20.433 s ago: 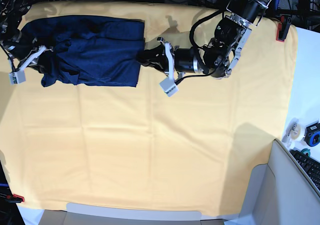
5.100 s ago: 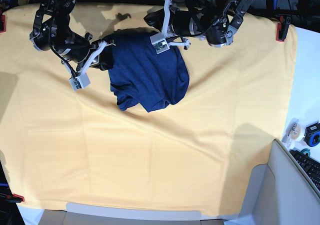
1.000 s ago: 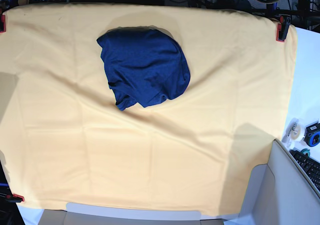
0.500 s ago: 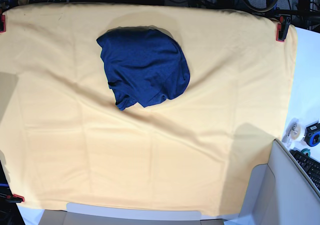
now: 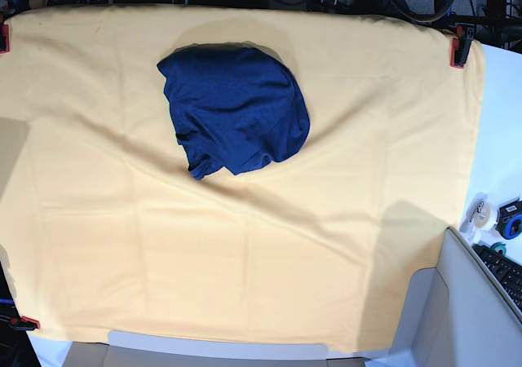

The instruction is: Fold the T-shirt properly

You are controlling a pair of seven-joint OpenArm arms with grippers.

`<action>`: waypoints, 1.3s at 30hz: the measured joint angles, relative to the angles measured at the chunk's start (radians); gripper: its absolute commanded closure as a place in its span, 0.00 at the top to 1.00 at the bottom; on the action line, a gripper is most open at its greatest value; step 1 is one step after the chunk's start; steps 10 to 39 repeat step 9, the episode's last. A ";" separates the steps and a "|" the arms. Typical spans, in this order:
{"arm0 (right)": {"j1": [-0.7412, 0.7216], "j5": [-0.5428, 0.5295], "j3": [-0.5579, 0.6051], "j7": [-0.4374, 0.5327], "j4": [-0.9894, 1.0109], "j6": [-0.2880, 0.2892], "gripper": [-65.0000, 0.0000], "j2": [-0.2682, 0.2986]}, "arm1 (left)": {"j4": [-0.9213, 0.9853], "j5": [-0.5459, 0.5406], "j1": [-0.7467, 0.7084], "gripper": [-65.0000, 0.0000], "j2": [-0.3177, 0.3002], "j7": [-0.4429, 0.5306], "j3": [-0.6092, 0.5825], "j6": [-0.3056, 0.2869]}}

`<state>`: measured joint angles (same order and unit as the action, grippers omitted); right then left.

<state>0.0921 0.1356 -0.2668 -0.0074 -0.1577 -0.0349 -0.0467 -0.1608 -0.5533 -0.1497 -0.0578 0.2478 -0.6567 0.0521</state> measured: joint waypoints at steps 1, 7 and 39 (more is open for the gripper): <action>0.000 0.000 0.000 0.001 0.003 0.000 0.00 0.007 | 0.000 0.001 0.000 0.00 0.005 0.001 0.005 0.056; -0.018 0.000 0.000 0.001 0.003 0.001 0.00 0.007 | 0.000 0.001 0.006 0.00 0.005 0.000 0.012 0.082; -0.023 0.000 0.000 0.002 0.001 0.002 0.00 0.005 | 0.001 0.000 0.011 0.00 0.016 -0.005 0.011 0.083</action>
